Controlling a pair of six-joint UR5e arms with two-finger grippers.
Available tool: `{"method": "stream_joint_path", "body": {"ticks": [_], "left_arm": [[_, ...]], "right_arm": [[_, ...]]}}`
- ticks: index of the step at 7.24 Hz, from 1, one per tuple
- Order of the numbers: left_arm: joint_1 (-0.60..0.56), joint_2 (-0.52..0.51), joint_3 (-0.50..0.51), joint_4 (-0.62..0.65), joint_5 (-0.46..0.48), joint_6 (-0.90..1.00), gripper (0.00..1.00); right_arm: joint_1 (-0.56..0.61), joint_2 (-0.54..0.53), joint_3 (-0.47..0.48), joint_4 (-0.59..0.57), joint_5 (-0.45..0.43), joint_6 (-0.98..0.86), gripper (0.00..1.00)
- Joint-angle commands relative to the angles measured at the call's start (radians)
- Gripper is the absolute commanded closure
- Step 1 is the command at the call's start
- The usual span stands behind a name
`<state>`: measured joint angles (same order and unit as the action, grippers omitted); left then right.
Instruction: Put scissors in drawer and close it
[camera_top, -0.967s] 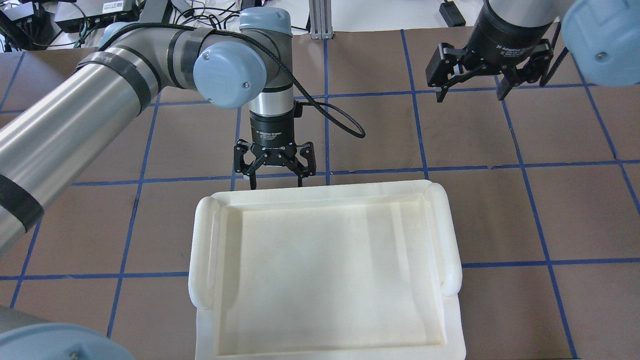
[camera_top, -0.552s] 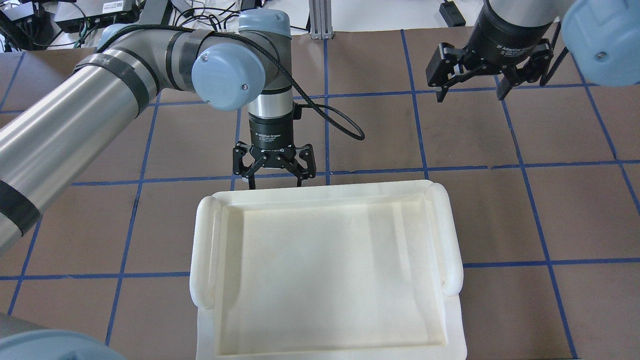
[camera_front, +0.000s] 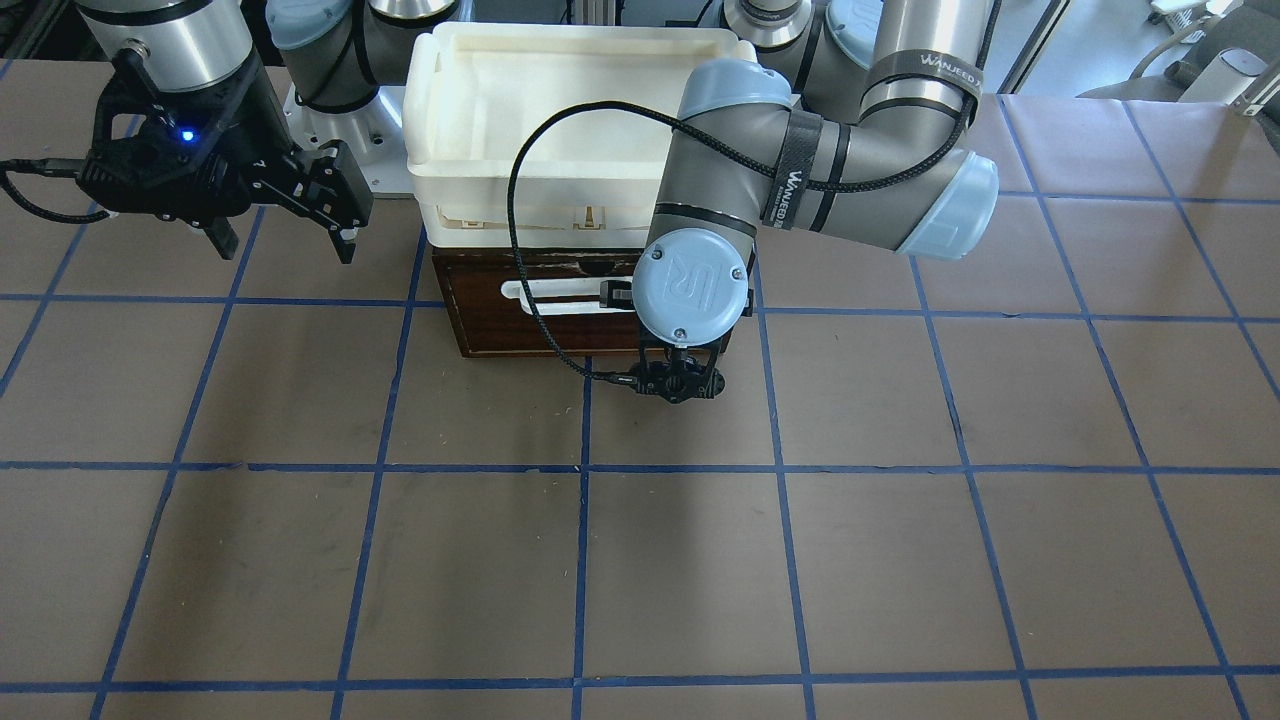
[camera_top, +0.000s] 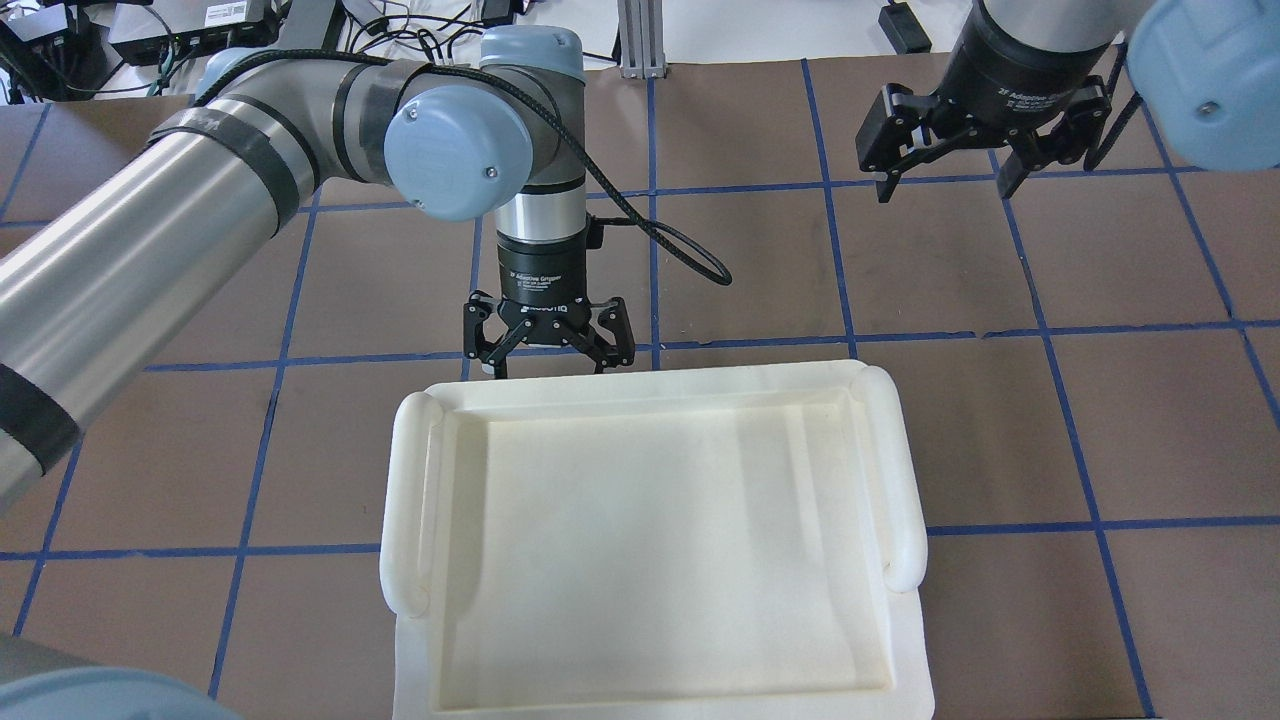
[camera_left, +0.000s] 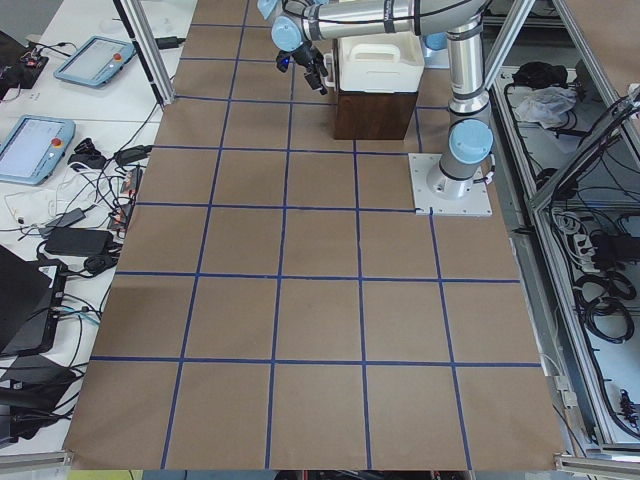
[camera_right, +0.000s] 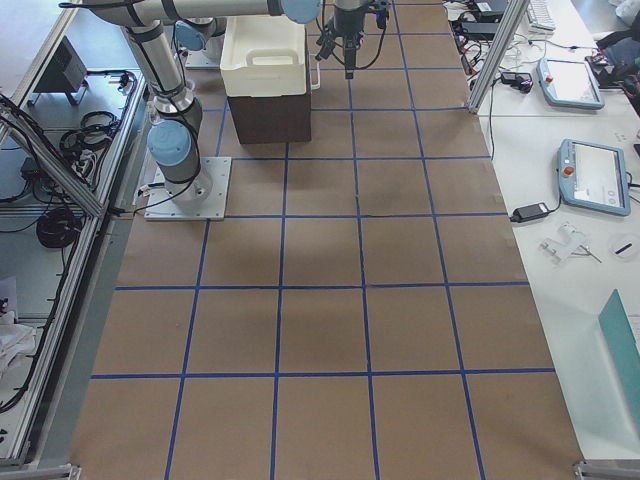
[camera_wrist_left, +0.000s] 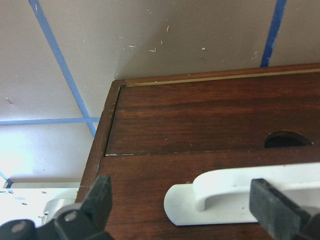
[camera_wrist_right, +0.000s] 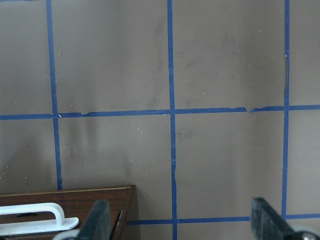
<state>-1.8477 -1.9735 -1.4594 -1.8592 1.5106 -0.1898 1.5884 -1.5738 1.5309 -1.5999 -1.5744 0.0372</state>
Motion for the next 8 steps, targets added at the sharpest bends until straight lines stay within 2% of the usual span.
{"method": "stream_joint_path", "body": {"ticks": [1, 2, 3, 4, 5, 7, 8], "left_arm": [[-0.001, 0.028, 0.013, 0.001, 0.013, 0.007, 0.0], [0.011, 0.048, 0.028, 0.027, 0.022, 0.016, 0.0], [0.021, 0.07, 0.052, 0.069, 0.107, 0.024, 0.0], [0.044, 0.108, 0.066, 0.08, 0.126, 0.024, 0.0], [0.08, 0.155, 0.068, 0.112, 0.123, 0.021, 0.0], [0.175, 0.231, 0.048, 0.254, 0.123, 0.024, 0.0], [0.185, 0.266, 0.042, 0.259, 0.125, 0.024, 0.0]], "right_arm": [[0.001, 0.0, 0.0, 0.0, 0.001, 0.003, 0.0], [-0.001, 0.0, 0.0, 0.0, 0.001, 0.003, 0.0], [-0.001, 0.0, 0.0, 0.0, 0.001, 0.004, 0.0], [0.001, 0.001, 0.002, 0.0, 0.001, 0.004, 0.0], [0.001, 0.0, 0.002, 0.001, 0.001, 0.003, 0.0], [0.001, 0.0, 0.002, 0.001, 0.001, 0.003, 0.0], [0.001, 0.0, 0.002, 0.0, 0.001, 0.003, 0.0]]}}
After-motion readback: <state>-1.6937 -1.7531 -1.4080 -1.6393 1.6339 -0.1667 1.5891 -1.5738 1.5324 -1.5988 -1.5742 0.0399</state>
